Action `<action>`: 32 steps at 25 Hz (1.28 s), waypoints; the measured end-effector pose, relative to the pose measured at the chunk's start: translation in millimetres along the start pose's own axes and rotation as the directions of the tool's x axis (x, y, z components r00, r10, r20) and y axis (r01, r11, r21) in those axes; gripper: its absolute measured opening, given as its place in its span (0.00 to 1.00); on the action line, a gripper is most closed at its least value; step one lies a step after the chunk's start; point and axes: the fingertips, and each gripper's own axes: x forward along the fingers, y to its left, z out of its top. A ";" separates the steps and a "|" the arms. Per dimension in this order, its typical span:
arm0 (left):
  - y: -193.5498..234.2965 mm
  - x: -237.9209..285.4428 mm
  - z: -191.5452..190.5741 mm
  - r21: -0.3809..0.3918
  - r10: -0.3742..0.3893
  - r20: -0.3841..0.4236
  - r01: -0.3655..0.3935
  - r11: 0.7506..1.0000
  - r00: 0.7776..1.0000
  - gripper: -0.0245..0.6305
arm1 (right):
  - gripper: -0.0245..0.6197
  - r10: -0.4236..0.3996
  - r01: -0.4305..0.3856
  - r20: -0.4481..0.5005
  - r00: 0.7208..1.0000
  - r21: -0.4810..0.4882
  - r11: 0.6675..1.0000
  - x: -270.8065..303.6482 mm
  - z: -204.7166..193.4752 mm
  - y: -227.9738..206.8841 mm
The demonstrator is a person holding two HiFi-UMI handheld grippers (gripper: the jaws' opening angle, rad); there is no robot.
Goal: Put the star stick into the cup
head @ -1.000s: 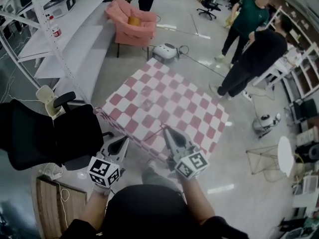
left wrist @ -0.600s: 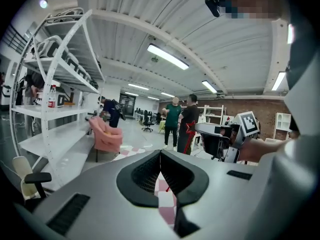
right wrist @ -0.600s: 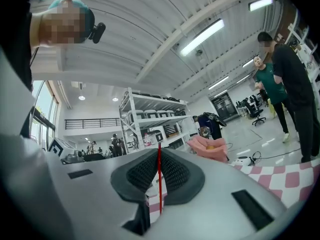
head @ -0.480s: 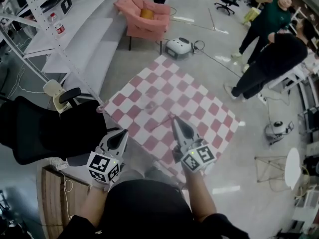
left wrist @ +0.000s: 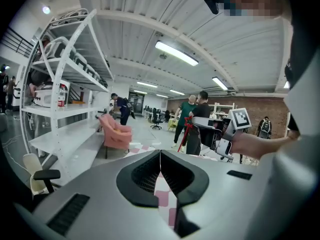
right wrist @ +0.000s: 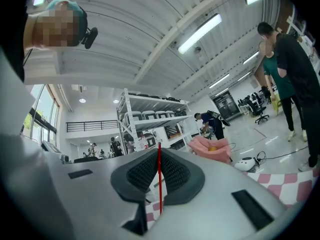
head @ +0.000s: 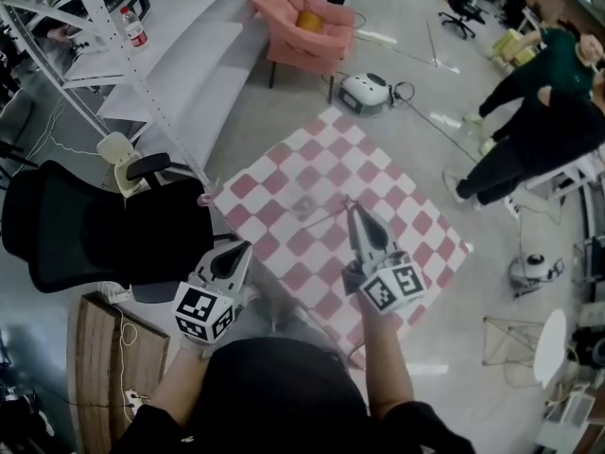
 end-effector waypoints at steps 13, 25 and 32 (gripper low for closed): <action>40.8 19.4 -6.7 -0.026 0.033 -0.054 -0.035 0.999 0.998 0.10 | 0.08 -0.030 0.030 -0.015 0.999 0.014 0.999 71.1 -10.6 -42.6; 65.9 39.9 -31.1 -0.064 0.072 -0.121 -0.080 0.995 0.990 0.10 | 0.08 -0.023 0.031 -0.182 0.983 0.040 0.999 112.5 -91.6 -73.6; 70.4 46.3 -40.5 -0.081 0.084 -0.148 -0.097 0.992 0.985 0.10 | 0.08 -0.013 0.030 -0.247 0.969 0.066 0.997 126.4 -123.9 -85.8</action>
